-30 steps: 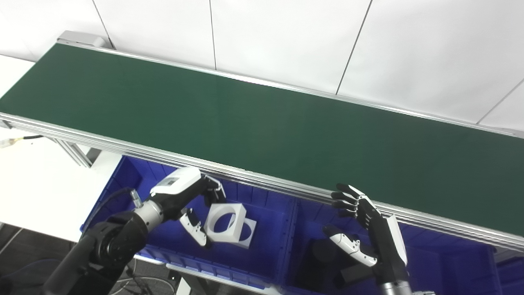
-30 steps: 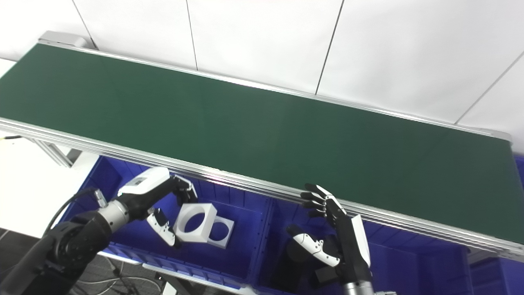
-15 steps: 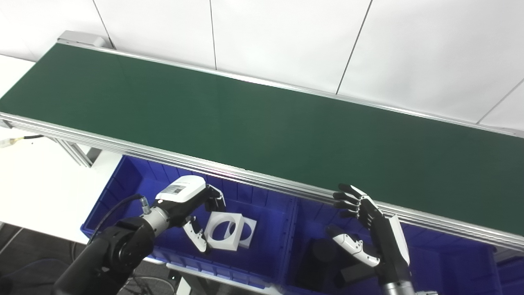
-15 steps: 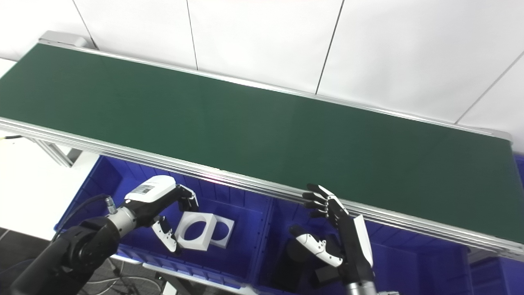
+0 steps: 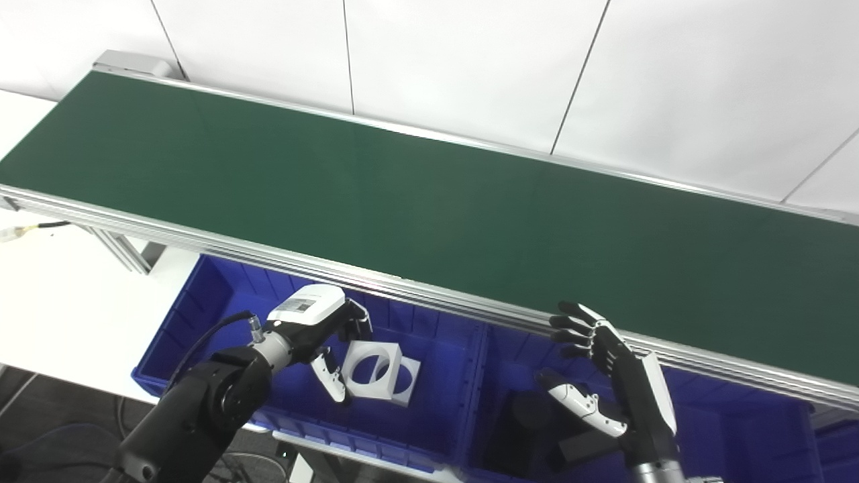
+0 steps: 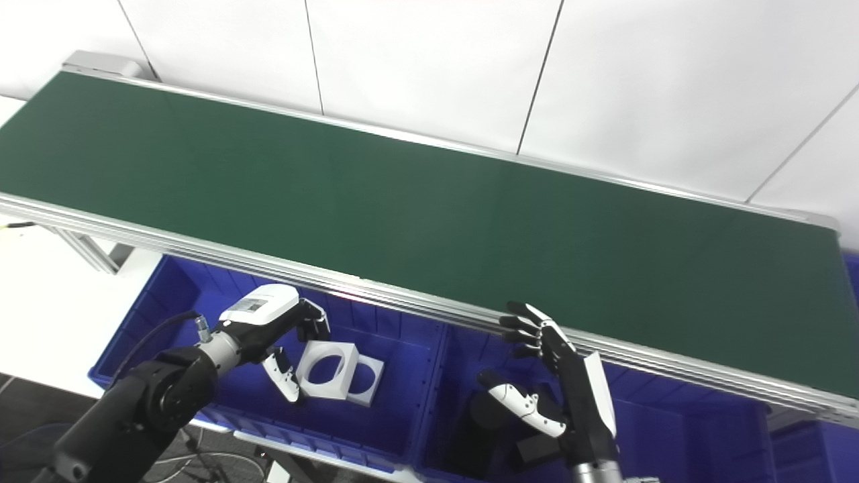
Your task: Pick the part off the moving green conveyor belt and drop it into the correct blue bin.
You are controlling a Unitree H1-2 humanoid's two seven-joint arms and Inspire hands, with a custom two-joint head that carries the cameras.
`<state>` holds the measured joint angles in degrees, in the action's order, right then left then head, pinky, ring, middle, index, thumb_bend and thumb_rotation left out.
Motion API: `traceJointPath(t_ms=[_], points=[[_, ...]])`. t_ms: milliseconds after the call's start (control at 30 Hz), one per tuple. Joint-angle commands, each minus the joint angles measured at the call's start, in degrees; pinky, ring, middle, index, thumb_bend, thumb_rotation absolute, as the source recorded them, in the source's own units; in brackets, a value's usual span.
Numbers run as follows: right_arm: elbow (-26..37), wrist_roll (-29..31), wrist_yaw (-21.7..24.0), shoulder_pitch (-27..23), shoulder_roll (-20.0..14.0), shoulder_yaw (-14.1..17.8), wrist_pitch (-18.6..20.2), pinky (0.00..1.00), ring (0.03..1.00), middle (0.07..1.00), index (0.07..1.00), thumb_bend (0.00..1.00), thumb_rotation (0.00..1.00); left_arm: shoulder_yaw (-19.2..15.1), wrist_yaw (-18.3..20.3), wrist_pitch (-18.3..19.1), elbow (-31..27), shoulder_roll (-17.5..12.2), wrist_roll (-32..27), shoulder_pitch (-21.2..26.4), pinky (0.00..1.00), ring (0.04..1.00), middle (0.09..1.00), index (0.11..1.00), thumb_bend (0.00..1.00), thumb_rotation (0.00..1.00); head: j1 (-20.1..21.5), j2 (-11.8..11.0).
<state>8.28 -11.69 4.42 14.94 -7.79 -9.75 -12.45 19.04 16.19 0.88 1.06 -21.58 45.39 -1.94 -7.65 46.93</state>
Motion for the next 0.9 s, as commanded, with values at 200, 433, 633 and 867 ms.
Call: traceJointPath(t_ms=[200,433,633,867], points=[[0.8,0.7,0.1,-0.3,-0.1,0.3,-1.8,0.62,0.698,0.754,0.812,0.65,0.44,-0.1,-2.5,-0.5,-1.8,-0.4,0.5,1.0,0.68,0.581,0.495,0.489,0.52,0.0,0.1,-0.2],[0.5,0.6,-0.1,-0.3,0.0,0.3,-2.0,0.62,0.696,0.752,0.811,0.66,0.45,0.1,-0.2,0.2,-4.0,-1.3,-0.5,0.7,0.75,0.769,0.759,0.746,0.82,0.19,0.2,-0.3],[0.4,0.9,0.0,-0.3,-0.1,0.3,-2.1,0.63,0.698,0.753,0.811,0.66,0.45,-0.3,3.1,1.7,-6.3,-1.5,-1.9,0.5,0.86,0.869,0.886,0.903,0.99,0.41,0.1,-0.5],[0.3,0.6,-0.1,-0.4,-0.1,0.2,-2.0,0.63,0.698,0.756,0.813,0.66,0.45,-1.0,4.2,2.0,-7.2,-1.5,-3.1,0.5,0.9,0.886,0.906,0.945,1.0,0.42,0.2,-0.7]])
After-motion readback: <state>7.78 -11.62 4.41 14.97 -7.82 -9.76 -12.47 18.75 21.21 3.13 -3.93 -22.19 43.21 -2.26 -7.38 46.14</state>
